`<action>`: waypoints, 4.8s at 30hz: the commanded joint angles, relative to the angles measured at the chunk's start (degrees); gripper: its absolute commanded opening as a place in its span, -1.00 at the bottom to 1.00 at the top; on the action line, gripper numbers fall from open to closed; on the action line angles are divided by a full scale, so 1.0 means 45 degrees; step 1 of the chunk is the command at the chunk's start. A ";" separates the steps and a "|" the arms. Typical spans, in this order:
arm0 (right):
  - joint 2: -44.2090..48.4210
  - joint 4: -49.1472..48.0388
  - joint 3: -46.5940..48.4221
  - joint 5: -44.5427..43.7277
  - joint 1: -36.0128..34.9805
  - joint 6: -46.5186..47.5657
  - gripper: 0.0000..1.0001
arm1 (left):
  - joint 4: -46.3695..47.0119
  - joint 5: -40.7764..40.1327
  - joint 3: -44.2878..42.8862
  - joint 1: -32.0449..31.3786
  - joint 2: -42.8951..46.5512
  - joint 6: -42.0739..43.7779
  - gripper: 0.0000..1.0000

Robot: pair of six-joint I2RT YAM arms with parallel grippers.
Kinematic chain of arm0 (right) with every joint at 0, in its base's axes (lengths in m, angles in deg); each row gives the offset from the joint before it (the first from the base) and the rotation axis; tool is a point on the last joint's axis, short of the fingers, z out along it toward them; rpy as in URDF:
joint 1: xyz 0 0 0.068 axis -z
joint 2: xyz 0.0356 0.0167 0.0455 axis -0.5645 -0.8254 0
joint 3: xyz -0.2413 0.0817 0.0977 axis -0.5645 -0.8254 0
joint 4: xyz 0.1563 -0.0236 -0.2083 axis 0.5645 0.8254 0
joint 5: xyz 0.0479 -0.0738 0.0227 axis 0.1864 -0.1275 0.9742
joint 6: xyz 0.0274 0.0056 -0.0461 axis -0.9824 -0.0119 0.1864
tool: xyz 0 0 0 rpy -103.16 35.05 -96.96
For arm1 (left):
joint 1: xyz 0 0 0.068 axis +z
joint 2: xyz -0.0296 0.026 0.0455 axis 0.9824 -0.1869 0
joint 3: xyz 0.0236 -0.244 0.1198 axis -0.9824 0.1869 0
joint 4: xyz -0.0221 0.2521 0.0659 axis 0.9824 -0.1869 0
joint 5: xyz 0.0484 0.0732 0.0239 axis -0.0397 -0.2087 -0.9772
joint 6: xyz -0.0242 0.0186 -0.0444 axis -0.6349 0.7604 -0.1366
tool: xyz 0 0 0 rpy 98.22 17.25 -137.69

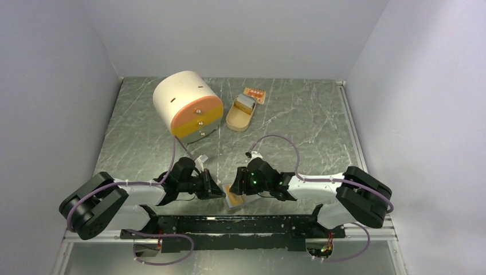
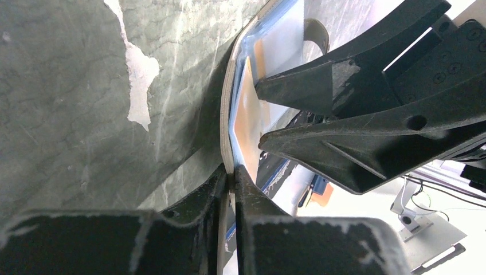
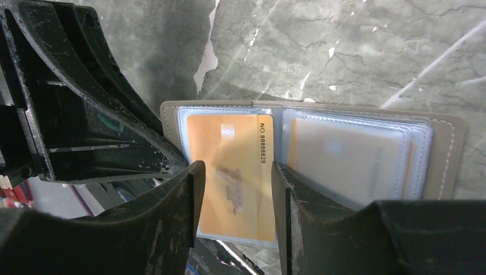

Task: Put the credit cards into the card holder
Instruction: Insert the credit card into the card holder, then close the card holder at the center of the board.

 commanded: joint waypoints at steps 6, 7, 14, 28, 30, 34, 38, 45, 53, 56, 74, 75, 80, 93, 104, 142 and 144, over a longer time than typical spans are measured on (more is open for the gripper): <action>-0.0854 -0.2845 -0.0797 0.1566 -0.0025 -0.0903 -0.07 | -0.0475 -0.0081 -0.0224 0.0069 0.0730 0.0184 -0.55; -0.0818 -0.2874 -0.0819 0.1551 -0.0041 -0.0909 -0.07 | -0.0568 -0.0129 -0.0283 0.0065 0.0781 0.0221 -0.52; 0.0968 0.0038 -0.0302 0.0227 -0.0027 0.0083 -0.02 | -0.1358 -0.0188 -0.0863 0.0072 0.0303 0.0483 -0.80; 0.1954 0.6686 0.2071 -0.4140 -0.0032 0.1564 -0.17 | -0.5716 -0.0950 -0.2299 0.0066 0.0433 0.1220 -0.82; 0.1711 0.7019 0.2339 -0.4430 -0.0035 0.1784 -0.20 | -0.5995 -0.1032 -0.2438 0.0065 0.0485 0.1255 -0.82; 0.1104 0.6941 0.2531 -0.4038 -0.0032 0.2008 -0.20 | -0.6197 -0.1011 -0.2603 0.0078 0.0425 0.1300 -0.82; 0.0783 0.7406 0.2665 -0.4318 -0.0161 0.1806 -0.19 | -0.6146 -0.0898 -0.2635 0.0075 0.0259 0.1281 -0.82; 0.1251 0.7831 0.2736 -0.4611 -0.0225 0.1853 -0.60 | -0.6102 -0.0916 -0.2601 0.0092 0.0160 0.1247 -0.82; 0.1723 0.7825 0.2593 -0.4517 -0.0228 0.1696 -0.84 | -0.5962 -0.0887 -0.2448 0.0082 0.0191 0.1130 -0.82; 0.1857 0.7908 0.2544 -0.4468 -0.0230 0.1635 -0.75 | -0.5876 -0.0868 -0.2385 0.0086 0.0213 0.1066 -0.82; 0.1872 0.7624 0.2397 -0.3779 -0.0336 0.1755 -0.54 | -0.5708 -0.0848 -0.2319 0.0093 0.0295 0.0973 -0.82; 0.1815 0.7692 0.2456 -0.3833 -0.0402 0.1741 -0.51 | -0.5704 -0.0855 -0.2337 0.0099 0.0265 0.0991 -0.82; 0.1531 0.7921 0.2679 -0.4148 -0.0817 0.1655 -0.41 | -0.5617 -0.0811 -0.2322 0.0092 0.0209 0.1003 -0.82; 0.1336 0.8494 0.3075 -0.5282 -0.1298 0.1506 -1.00 | -0.5538 -0.0790 -0.2246 0.0080 0.0173 0.0982 -0.82; 0.2868 0.5766 0.0958 -0.4483 -0.1275 0.1090 -1.00 | -0.3242 0.1100 -0.2837 0.0071 0.0558 0.0835 -0.35; 0.2275 0.6784 0.1844 -0.4833 -0.1027 0.1218 -0.21 | -0.2172 0.0993 -0.4346 -0.0818 -0.2189 0.1406 -0.56; 0.2128 0.6877 0.1860 -0.4919 -0.1045 0.1209 -0.22 | -0.2057 0.1026 -0.4275 -0.0820 -0.2189 0.1340 -0.56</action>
